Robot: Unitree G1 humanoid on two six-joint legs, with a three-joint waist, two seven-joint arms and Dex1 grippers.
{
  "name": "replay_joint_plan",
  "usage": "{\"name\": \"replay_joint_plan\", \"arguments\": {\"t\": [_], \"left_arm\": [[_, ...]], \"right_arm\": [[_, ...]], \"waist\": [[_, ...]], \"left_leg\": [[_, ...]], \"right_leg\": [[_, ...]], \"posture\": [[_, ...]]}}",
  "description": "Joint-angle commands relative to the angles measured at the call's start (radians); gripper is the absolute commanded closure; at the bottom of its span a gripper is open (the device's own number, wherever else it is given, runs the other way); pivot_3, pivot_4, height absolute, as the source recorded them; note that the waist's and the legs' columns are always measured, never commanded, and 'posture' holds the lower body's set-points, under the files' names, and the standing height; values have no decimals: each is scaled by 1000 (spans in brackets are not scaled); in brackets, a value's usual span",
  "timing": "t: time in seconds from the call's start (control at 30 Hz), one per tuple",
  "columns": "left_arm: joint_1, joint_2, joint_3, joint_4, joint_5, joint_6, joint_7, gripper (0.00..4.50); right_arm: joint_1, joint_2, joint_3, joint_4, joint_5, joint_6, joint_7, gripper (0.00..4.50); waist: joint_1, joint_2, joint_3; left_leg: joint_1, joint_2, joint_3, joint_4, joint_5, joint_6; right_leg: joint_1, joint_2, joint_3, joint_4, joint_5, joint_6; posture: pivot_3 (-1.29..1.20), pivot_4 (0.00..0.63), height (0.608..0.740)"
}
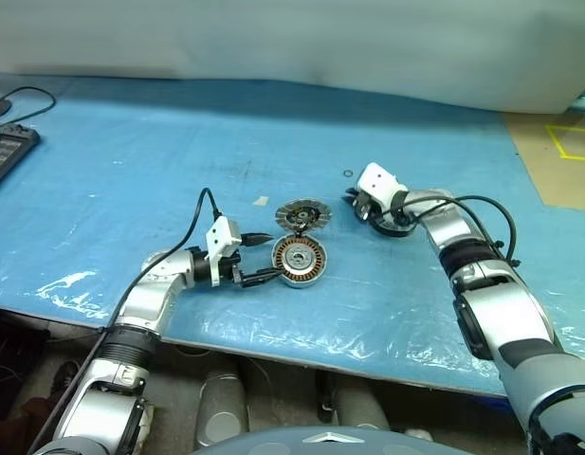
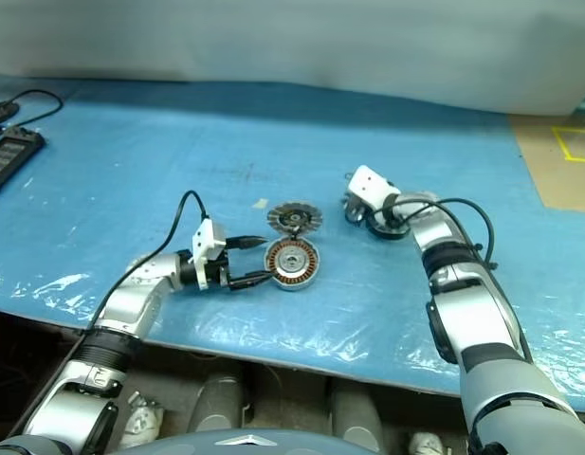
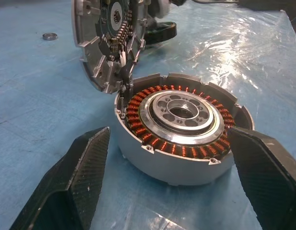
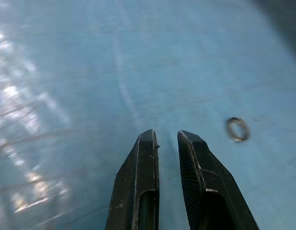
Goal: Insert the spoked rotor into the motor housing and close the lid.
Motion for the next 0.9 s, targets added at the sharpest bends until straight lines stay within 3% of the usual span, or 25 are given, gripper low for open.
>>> {"name": "replay_joint_plan", "arguments": {"t": [0.03,0.37,0.47,0.57,0.9], "left_arm": [[-10,-1,7,-2,-1,-26,5,415],[-2,3,5,7,10,-41,15,415],[8,4,5,-1,10,-40,24,415],[19,5,9,-8,3,-26,30,415],[26,6,10,-7,6,-40,52,415]], "right_arm": [[-71,28,-46,57,19,8,-74,3765],[-176,100,-78,203,-14,58,-267,3765],[-192,109,-83,213,-18,57,-287,3187],[-197,116,-83,219,-23,50,-313,2238],[-179,140,-172,250,3,134,-383,2238]], "waist": [[0,0,0],[3,1,0],[3,1,1],[3,1,1],[3,1,1]], "left_leg": [[0,0,0,0,0,0],[-3,0,0,0,0,0],[-3,0,0,0,0,0],[-3,0,0,0,0,0],[-3,0,0,1,0,0]], "right_leg": [[0,0,0,0,0,0],[-2,0,-1,0,0,0],[-2,0,-1,0,0,0],[-2,0,-1,0,0,0],[-2,0,-1,1,0,0]], "posture": [[0,150,740],[0,150,740],[0,150,740],[0,150,740],[0,150,740]]}}
